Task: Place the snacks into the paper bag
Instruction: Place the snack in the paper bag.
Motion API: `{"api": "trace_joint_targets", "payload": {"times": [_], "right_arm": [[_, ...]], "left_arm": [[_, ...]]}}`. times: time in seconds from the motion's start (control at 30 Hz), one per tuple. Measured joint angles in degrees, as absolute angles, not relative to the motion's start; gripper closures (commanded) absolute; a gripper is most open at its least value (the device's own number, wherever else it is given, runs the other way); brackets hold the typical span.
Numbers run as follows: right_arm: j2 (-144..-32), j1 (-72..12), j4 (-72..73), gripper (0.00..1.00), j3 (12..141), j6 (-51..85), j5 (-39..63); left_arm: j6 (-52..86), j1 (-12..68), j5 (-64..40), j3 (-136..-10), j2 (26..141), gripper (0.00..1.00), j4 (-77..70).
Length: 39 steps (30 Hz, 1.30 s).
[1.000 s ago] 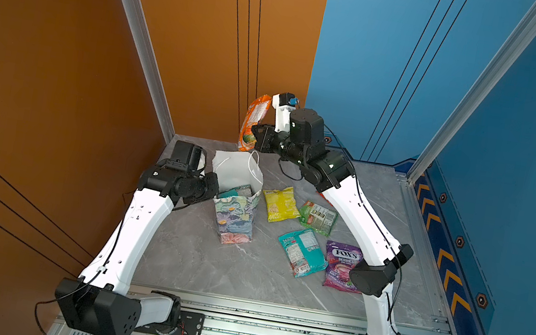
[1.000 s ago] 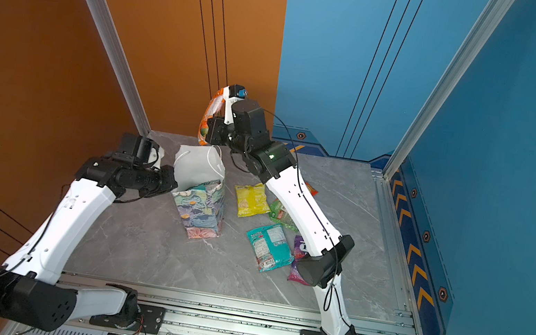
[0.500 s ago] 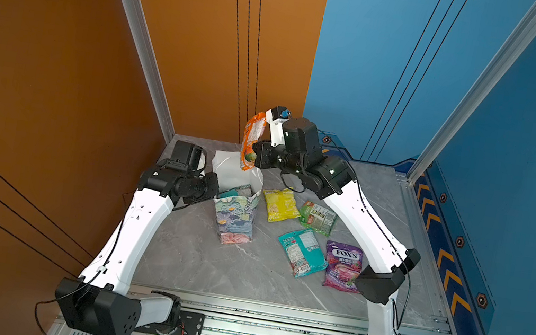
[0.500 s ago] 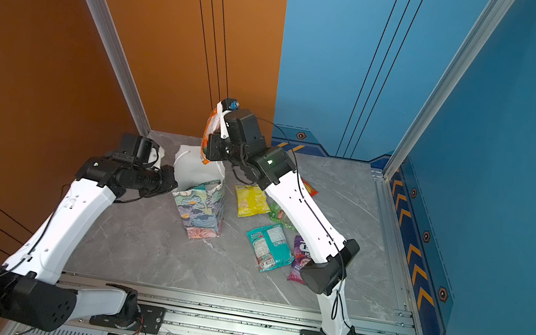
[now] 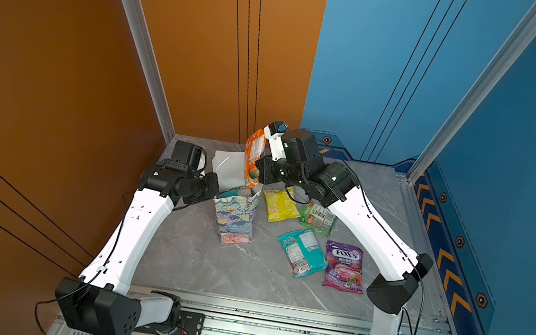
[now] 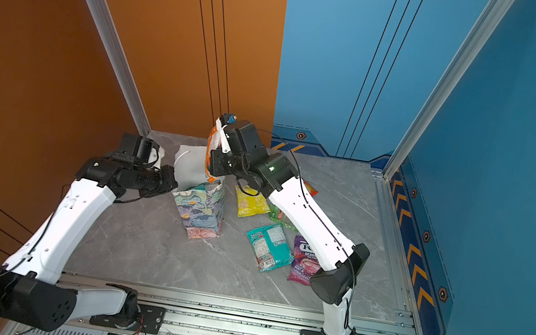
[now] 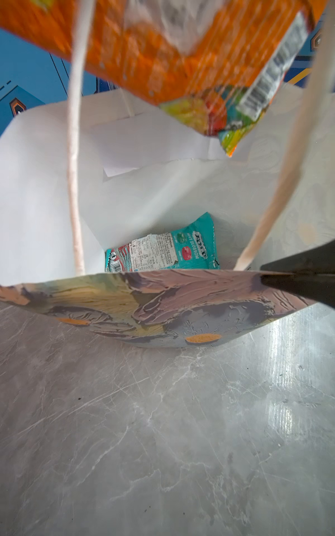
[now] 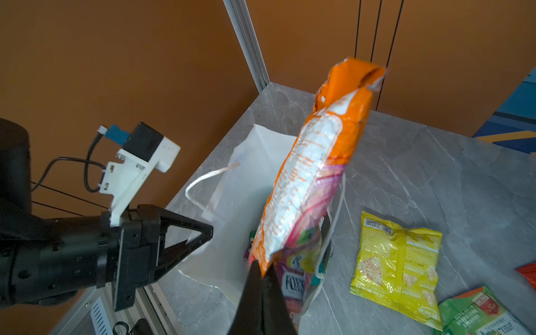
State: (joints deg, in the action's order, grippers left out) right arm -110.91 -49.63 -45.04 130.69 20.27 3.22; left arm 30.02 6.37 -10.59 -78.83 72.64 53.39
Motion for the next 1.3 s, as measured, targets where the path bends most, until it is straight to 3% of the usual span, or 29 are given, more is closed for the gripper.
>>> {"api": "trace_joint_targets", "payload": {"times": [0.83,1.07,1.3], "right_arm": [[-117.21,-52.51,-53.04,1.0,134.87,16.71,-0.51],[-120.03,-52.53,-54.0,0.63,140.03,16.64,2.2],[-120.31,-52.51,-51.83,0.57,142.58,18.26,9.72]], "left_arm": [[30.02,6.37,-10.76,-78.81,72.64,1.0,53.36],[30.04,6.37,-10.81,-78.76,72.64,1.0,53.15],[30.04,6.37,-11.03,-78.76,72.64,1.0,52.47]]}}
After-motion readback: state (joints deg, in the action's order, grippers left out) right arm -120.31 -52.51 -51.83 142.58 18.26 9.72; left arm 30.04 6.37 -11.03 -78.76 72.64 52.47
